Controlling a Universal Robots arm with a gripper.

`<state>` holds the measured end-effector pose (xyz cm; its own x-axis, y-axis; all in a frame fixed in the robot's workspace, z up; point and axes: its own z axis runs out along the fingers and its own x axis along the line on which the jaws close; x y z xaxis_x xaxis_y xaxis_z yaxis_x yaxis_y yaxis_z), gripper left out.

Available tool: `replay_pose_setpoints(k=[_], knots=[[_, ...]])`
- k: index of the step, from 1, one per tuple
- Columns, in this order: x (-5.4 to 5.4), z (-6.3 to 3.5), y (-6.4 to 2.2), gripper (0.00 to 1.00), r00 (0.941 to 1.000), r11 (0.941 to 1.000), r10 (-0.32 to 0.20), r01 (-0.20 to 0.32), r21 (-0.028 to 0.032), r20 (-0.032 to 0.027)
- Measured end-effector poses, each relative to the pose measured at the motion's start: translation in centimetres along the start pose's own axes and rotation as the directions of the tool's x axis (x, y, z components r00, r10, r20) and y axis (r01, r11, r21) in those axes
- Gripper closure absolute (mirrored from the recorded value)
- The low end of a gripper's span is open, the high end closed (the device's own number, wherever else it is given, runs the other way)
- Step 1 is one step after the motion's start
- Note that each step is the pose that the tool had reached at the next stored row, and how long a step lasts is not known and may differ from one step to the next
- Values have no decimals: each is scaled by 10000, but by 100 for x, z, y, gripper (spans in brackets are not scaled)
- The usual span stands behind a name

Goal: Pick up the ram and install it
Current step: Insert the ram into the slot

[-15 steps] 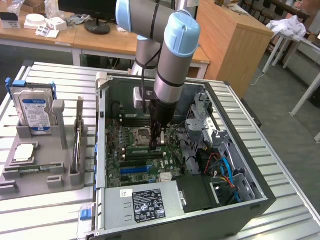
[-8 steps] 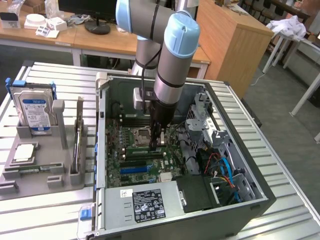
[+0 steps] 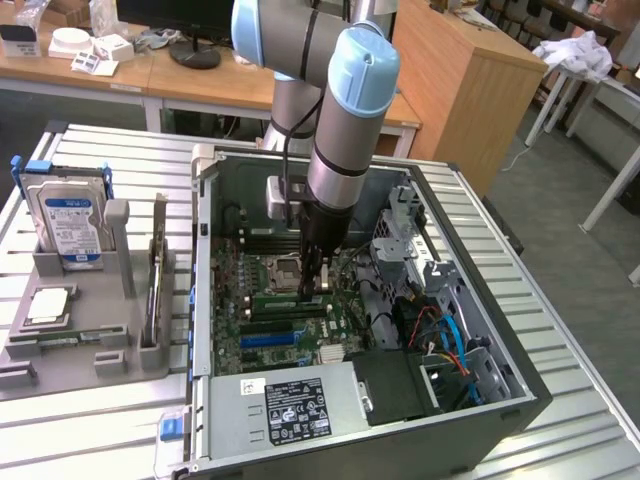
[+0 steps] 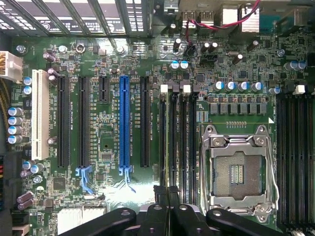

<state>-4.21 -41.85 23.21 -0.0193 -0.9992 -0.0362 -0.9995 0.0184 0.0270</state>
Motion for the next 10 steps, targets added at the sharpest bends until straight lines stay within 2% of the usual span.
replay_pose_setpoints(k=[10], knots=[[0, 10, 0, 88, 10000, 10000, 1, -1, 0, -1]])
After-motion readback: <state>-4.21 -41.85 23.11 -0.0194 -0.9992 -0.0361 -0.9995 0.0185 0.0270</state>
